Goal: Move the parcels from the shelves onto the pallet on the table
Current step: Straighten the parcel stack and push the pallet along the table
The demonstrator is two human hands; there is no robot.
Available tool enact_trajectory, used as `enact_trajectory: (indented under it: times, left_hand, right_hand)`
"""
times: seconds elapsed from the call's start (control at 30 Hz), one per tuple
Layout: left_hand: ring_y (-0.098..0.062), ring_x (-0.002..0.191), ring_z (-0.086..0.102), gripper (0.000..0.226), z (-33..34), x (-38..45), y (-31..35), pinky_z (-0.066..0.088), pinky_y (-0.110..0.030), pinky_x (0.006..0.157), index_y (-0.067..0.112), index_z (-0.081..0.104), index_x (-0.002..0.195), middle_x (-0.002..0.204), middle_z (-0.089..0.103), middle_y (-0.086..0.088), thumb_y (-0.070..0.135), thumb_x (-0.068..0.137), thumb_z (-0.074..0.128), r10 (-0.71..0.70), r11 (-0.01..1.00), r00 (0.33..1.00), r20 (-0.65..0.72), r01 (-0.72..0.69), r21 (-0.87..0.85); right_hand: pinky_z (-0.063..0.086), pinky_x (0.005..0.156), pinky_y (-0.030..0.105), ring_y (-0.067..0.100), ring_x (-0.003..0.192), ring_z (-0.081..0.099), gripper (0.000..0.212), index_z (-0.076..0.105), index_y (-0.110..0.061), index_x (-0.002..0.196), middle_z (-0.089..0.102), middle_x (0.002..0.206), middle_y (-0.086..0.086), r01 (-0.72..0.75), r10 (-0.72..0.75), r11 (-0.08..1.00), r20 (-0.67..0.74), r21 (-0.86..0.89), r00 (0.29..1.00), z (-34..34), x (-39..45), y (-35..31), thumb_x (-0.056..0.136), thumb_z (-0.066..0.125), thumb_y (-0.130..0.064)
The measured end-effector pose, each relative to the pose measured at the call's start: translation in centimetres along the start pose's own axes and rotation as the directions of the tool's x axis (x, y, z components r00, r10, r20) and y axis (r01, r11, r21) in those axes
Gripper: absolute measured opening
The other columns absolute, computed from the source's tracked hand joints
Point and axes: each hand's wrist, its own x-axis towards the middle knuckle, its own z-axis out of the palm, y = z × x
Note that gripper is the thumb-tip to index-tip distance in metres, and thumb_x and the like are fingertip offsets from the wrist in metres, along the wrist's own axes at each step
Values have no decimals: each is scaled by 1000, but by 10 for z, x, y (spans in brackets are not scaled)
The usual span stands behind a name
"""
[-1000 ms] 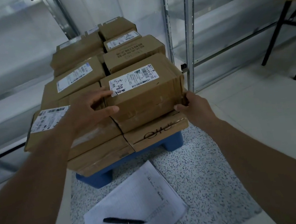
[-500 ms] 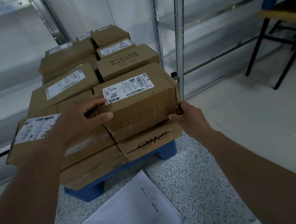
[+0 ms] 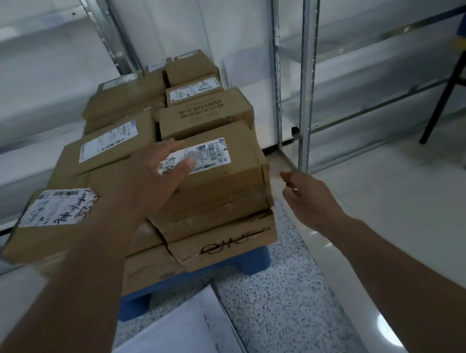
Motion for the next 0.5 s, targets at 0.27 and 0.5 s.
enact_trajectory:
  times: [0.27, 0.5]
  left_hand:
    - [-15, 131, 37, 47, 54, 33, 80, 30, -27, 102, 32, 47, 134, 143, 43, 4, 45, 90, 54, -121, 989, 992, -45, 124, 75]
    - [-17, 135, 33, 53, 75, 46, 98, 28, -39, 108, 34, 44, 137, 148, 38, 3, 51, 88, 54, -239, 957, 967, -89, 251, 149]
  right_hand:
    - [37, 95, 27, 23, 121, 49, 42, 45, -12, 139, 50, 134, 9, 129, -119, 986, 96, -107, 988, -41, 36, 54, 100, 41, -27]
    - [38, 94, 30, 25, 119, 50, 42, 46, -13, 139, 52, 130, 10, 247, -227, 965, 192, -88, 955, -46, 56, 69, 101, 41, -29]
